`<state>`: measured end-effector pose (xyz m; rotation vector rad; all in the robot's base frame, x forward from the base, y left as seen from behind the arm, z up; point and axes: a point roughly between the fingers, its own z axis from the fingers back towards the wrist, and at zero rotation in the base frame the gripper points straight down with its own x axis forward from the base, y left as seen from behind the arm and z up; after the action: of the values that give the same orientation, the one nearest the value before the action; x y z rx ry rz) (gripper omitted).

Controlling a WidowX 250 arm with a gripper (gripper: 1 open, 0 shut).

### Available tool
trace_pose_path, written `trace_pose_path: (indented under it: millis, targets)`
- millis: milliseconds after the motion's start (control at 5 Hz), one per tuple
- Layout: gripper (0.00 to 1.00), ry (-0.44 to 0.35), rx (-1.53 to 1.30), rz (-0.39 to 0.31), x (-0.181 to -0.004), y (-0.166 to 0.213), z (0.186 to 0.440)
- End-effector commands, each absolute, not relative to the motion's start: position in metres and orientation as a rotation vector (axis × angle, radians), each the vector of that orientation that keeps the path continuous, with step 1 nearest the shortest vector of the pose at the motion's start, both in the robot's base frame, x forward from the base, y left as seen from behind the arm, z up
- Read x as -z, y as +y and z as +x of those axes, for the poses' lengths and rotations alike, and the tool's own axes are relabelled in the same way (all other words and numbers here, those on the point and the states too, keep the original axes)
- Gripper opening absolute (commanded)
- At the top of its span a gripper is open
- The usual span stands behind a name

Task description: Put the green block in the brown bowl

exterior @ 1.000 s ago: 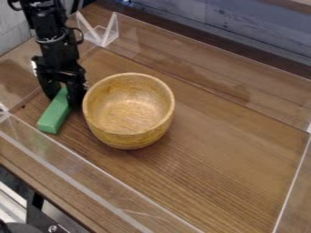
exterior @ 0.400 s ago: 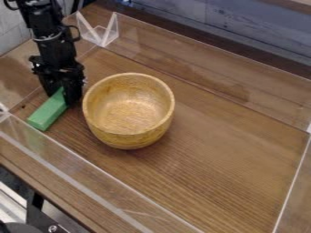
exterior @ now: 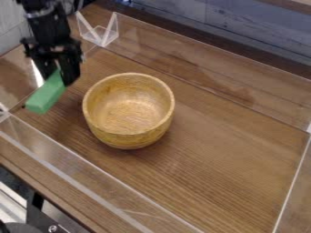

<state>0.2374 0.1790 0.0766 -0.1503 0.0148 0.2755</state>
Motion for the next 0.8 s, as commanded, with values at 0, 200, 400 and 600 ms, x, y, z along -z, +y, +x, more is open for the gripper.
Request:
trace_pose_path:
  millis: [0,200,400,600]
  targets:
    - [0.0,-0.045,-0.34,-0.14,-0.111,0.168,0.239]
    - [0.0,-0.041,-0.365,-0.158,-0.118,0.148,0.238]
    - [0.0,-0.036,-0.374,-0.17,-0.122,0.127,0.237]
    - [0.0,-0.03,-0.368,-0.179,-0.12,0.102,0.237]
